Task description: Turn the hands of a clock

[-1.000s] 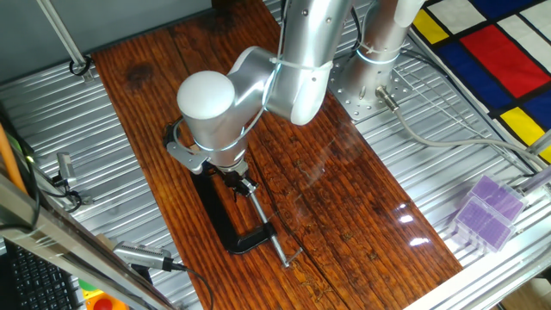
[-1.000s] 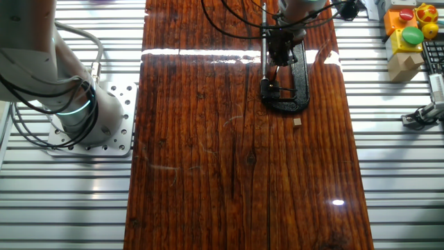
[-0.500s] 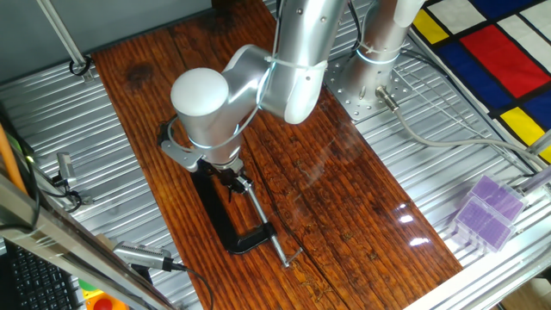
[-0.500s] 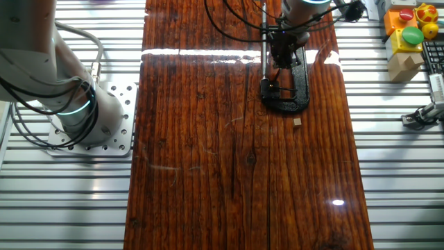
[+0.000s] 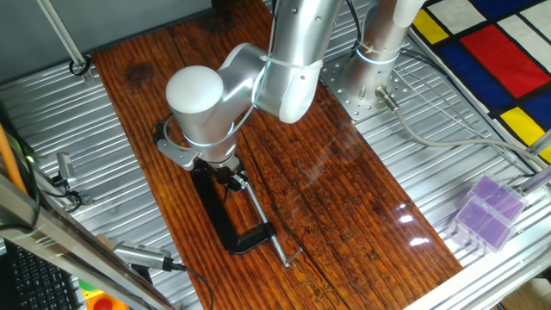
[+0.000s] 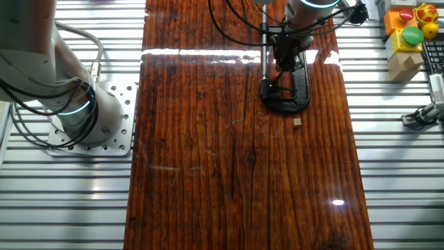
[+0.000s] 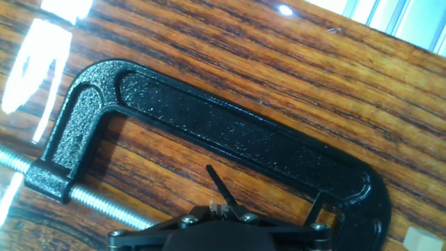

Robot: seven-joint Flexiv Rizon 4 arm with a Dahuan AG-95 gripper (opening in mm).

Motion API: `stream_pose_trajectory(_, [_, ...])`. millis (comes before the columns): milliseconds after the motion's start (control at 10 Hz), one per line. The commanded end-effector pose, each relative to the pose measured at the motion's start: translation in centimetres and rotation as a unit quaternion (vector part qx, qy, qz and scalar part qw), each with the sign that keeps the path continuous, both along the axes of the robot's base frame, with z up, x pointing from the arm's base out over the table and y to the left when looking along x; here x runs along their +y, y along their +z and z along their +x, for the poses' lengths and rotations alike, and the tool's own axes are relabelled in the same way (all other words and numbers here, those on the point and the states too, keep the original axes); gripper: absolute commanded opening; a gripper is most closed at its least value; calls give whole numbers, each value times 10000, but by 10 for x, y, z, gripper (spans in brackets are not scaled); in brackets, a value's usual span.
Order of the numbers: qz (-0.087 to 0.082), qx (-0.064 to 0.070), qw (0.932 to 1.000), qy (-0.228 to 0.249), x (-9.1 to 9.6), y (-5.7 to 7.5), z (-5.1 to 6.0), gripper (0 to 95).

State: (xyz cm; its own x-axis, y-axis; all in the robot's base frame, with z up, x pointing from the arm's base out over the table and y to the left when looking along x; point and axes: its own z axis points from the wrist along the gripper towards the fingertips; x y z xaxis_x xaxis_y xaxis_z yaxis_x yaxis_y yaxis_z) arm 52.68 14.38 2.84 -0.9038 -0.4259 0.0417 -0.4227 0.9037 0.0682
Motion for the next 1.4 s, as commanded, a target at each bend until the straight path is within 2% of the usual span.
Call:
stream_pose_trajectory(100, [-4,3,10000,29,-2,0,1,0])
stream_pose_trajectory(900, [11,-10,9998,178,-17,0,11,0])
stream_pose_trajectory(1400, [14,-13,9997,232,-22,0,14,0])
